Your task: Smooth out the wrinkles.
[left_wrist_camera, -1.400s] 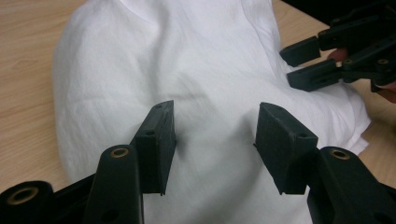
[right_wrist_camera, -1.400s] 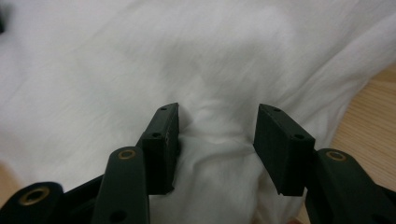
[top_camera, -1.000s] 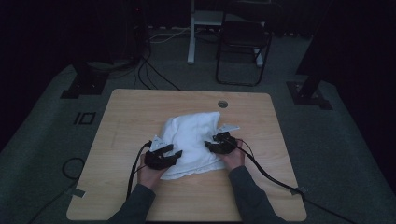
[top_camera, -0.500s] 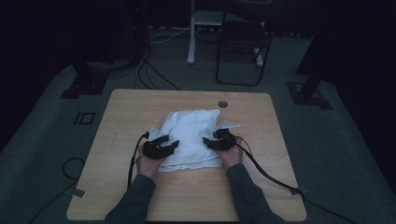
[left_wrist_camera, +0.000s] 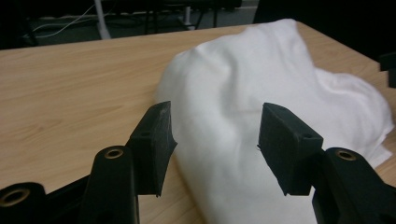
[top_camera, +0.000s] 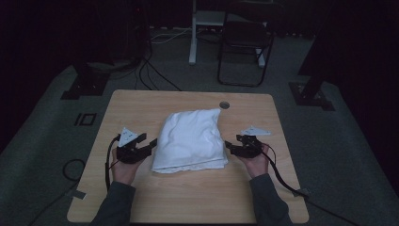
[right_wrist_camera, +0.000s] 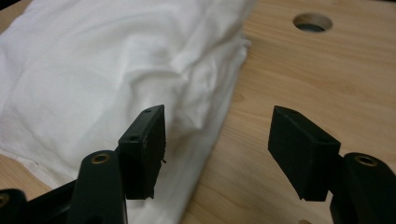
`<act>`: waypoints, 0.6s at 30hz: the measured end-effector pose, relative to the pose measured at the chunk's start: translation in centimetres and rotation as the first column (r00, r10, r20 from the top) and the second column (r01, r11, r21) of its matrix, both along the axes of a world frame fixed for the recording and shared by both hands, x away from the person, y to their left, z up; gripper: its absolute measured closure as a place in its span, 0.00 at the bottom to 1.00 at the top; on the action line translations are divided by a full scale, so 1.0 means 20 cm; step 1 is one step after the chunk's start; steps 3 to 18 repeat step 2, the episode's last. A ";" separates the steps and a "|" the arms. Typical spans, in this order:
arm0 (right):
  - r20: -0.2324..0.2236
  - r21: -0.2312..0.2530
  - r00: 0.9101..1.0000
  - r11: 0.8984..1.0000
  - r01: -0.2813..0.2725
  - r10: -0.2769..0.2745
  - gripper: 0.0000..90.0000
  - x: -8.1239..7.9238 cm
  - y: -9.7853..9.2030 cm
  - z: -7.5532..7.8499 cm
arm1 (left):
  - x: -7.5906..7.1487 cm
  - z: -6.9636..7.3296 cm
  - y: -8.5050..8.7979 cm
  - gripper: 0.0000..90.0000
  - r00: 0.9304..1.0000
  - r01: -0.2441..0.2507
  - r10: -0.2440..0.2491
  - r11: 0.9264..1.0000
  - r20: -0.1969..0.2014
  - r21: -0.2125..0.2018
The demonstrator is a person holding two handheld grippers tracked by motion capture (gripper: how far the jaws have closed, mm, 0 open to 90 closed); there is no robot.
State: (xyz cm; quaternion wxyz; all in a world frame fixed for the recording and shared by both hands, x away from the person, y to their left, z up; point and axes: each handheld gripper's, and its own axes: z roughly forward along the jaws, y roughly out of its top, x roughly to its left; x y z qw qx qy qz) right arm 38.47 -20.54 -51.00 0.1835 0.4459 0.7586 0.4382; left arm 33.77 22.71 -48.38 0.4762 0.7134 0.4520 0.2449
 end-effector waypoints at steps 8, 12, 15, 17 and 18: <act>-0.004 0.009 1.000 1.000 0.017 -0.017 0.38 0.00 -0.03 0.00 | 0.00 0.00 0.02 0.50 1.000 -0.010 0.010 1.000 -0.001 -0.001; -0.004 0.009 1.000 1.000 0.017 -0.017 0.38 0.00 -0.03 0.00 | 0.00 0.00 0.02 0.50 1.000 -0.010 0.010 1.000 -0.001 -0.001; -0.004 0.009 1.000 1.000 0.017 -0.017 0.38 0.00 -0.03 0.00 | 0.00 0.00 0.02 0.50 1.000 -0.010 0.010 1.000 -0.001 -0.001; -0.004 0.009 1.000 1.000 0.017 -0.017 0.38 0.00 -0.03 0.00 | 0.00 0.00 0.02 0.50 1.000 -0.010 0.010 1.000 -0.001 -0.001; -0.004 0.009 1.000 1.000 0.017 -0.017 0.38 0.00 -0.03 0.00 | 0.00 0.00 0.02 0.50 1.000 -0.010 0.010 1.000 -0.001 -0.001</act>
